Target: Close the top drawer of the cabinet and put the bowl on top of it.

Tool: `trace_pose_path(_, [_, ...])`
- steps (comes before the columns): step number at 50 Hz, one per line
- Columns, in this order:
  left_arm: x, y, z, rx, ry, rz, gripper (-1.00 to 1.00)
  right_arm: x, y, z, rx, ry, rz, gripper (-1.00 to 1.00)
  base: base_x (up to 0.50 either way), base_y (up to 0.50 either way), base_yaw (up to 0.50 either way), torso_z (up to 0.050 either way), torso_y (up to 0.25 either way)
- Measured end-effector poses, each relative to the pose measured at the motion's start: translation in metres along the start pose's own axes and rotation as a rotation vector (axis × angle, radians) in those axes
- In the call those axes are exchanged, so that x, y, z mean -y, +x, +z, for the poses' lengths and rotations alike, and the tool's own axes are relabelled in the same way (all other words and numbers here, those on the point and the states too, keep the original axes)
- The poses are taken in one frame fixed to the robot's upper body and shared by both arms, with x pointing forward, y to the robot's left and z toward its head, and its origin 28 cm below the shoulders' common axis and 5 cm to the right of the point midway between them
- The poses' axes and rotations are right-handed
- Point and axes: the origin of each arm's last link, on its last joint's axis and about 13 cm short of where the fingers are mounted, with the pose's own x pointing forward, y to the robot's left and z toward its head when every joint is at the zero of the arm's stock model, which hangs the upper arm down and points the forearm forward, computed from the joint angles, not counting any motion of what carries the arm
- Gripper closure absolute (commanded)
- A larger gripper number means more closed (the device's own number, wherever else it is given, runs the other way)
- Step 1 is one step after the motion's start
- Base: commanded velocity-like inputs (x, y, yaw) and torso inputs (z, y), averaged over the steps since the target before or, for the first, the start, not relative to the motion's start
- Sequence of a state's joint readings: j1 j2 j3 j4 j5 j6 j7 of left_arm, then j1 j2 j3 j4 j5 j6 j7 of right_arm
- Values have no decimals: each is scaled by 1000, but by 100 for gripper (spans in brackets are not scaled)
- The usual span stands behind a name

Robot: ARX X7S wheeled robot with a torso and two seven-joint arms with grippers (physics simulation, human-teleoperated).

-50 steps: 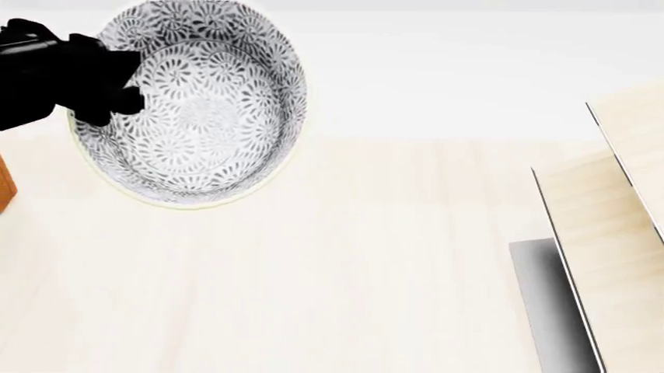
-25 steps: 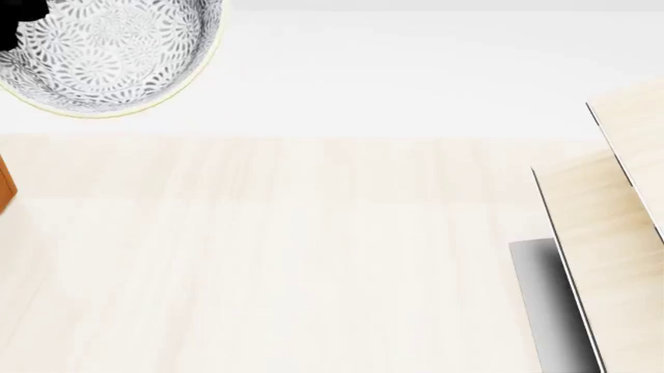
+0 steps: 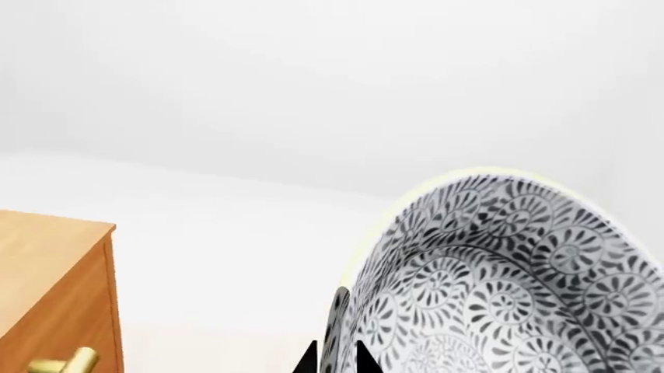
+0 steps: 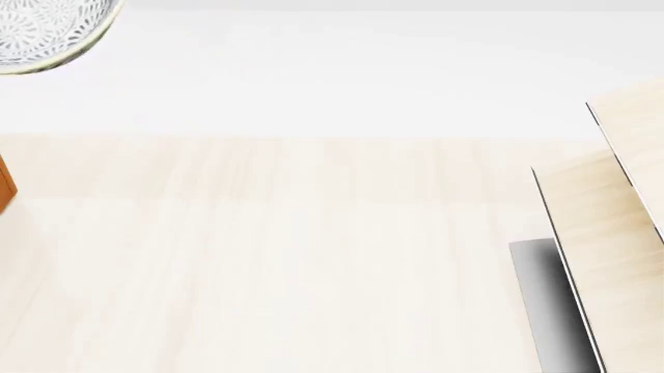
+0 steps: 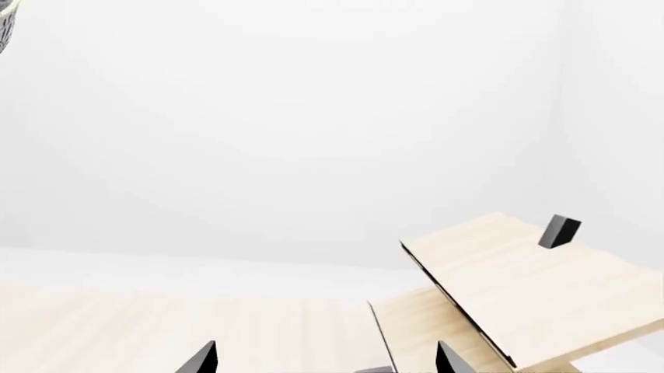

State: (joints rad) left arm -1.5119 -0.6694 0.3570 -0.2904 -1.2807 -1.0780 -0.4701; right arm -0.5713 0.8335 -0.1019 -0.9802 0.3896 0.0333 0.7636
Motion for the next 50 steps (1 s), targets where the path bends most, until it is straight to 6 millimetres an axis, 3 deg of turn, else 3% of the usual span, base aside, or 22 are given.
trace_pose_path(50, [-34,-10,22,115,-147,254,100,2,-2,-3,-7,7,-12,-100,0,0,0,0,0])
